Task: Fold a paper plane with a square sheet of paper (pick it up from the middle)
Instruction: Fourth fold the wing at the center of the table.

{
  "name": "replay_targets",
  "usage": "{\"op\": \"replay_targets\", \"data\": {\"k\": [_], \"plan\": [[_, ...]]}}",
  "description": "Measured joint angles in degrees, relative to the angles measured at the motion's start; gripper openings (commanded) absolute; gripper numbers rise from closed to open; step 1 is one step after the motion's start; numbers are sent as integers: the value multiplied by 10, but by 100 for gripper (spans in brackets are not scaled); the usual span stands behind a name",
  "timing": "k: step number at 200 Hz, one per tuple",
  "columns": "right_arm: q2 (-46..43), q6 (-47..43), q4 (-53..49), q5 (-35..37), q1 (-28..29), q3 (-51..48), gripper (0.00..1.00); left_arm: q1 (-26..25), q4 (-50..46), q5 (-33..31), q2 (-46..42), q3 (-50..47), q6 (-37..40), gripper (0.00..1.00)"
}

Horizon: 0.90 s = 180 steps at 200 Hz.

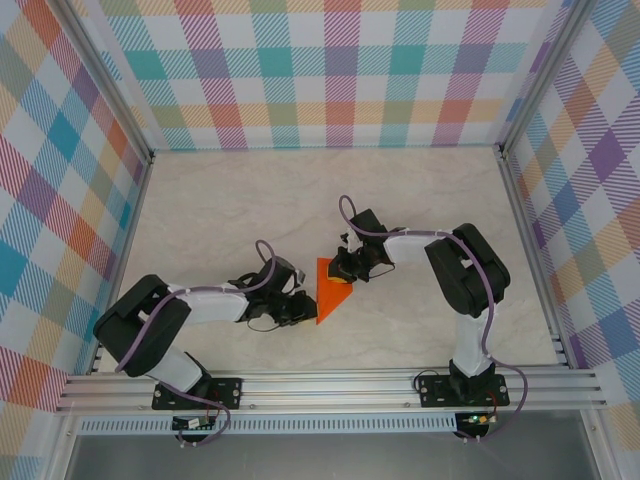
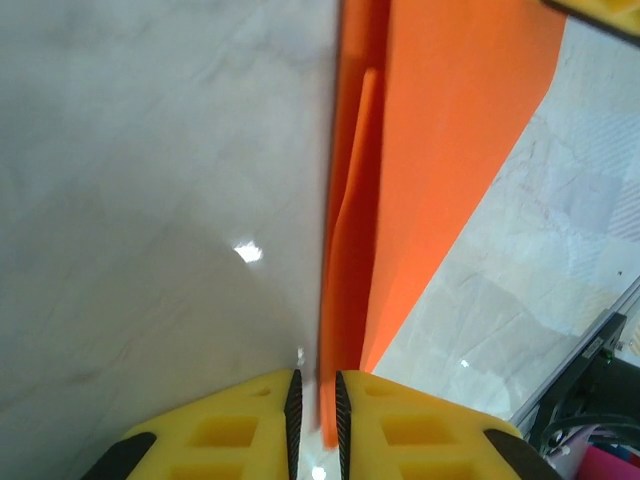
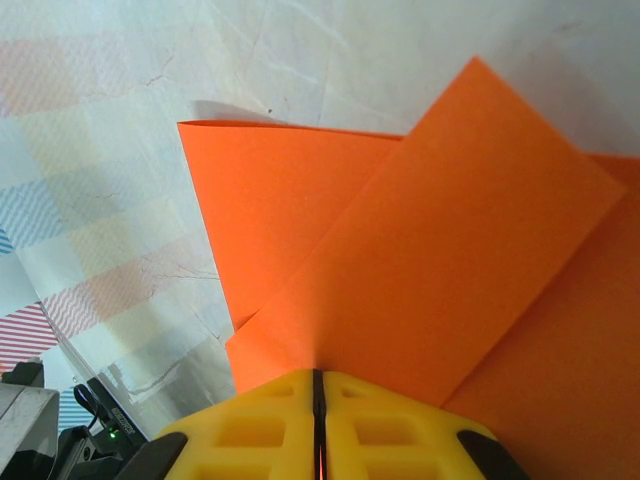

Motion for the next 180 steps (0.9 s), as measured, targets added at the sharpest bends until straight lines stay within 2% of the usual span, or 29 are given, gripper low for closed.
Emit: {"op": "replay_targets", "data": {"k": [36, 55, 84, 130, 180], "plan": [[0, 0, 0, 0, 0, 0, 10, -3, -51, -14, -80, 7, 0, 26], [0, 0, 0, 0, 0, 0, 10, -3, -52, -16, -90, 41, 0, 26], [0, 0, 2, 0, 0, -1, 10, -3, -28, -14, -49, 83, 0, 26], [-4, 2, 15, 0, 0, -10, 10, -9, 3, -4, 66, 84, -3, 25], [-8, 2, 28, 4, 0, -19, 10, -16, 49, -6, 68, 47, -2, 25]]}}
